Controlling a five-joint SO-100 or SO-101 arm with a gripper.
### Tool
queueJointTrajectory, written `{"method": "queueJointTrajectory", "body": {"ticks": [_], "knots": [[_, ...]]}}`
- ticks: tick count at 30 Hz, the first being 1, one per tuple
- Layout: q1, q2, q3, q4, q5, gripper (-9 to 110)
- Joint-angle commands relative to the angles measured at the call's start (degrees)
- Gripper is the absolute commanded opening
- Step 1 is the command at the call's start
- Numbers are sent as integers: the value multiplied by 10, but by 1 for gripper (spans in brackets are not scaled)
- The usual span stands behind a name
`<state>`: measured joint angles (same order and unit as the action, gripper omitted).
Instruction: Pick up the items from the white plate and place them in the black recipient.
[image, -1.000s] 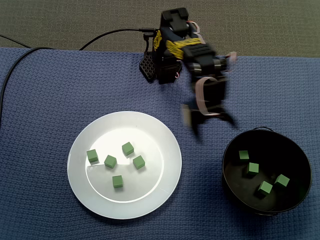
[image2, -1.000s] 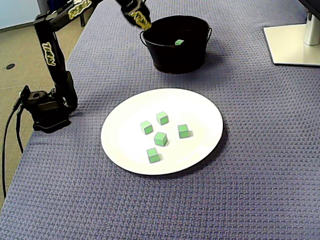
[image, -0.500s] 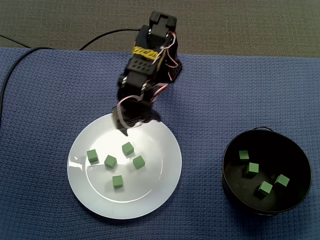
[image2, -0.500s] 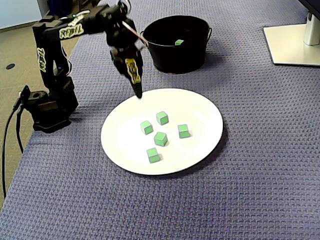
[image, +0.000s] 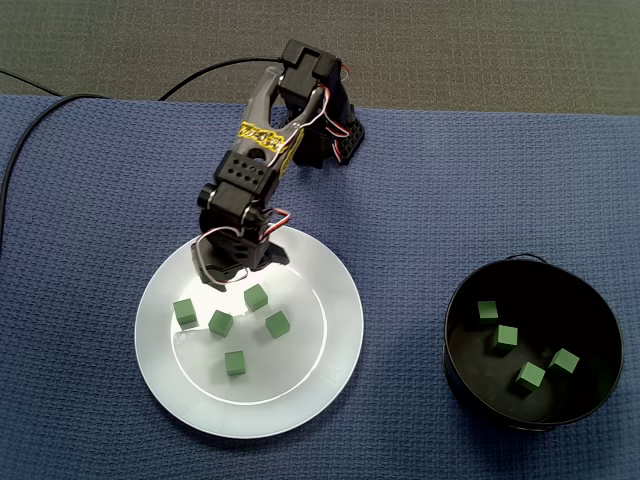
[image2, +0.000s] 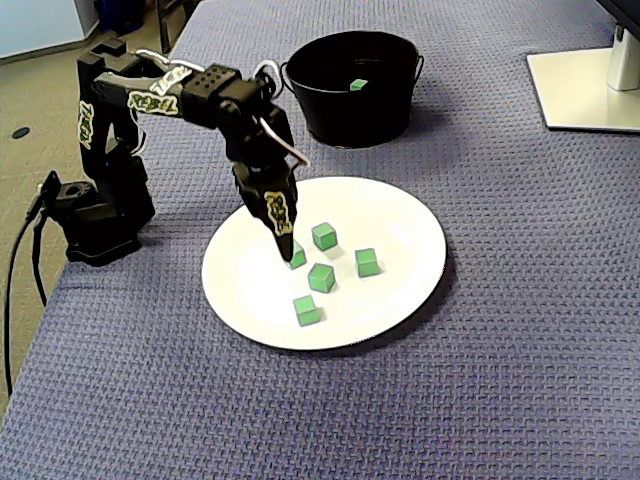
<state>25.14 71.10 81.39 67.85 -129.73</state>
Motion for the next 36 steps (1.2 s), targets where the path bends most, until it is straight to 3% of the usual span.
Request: {"method": "queueJointTrajectory", "body": {"ticks": [1, 18, 36], "knots": [[7, -2, 29, -47, -5, 43], [-60, -16, 76, -100, 51, 38], [-73, -14, 110, -115, 74, 1]]}}
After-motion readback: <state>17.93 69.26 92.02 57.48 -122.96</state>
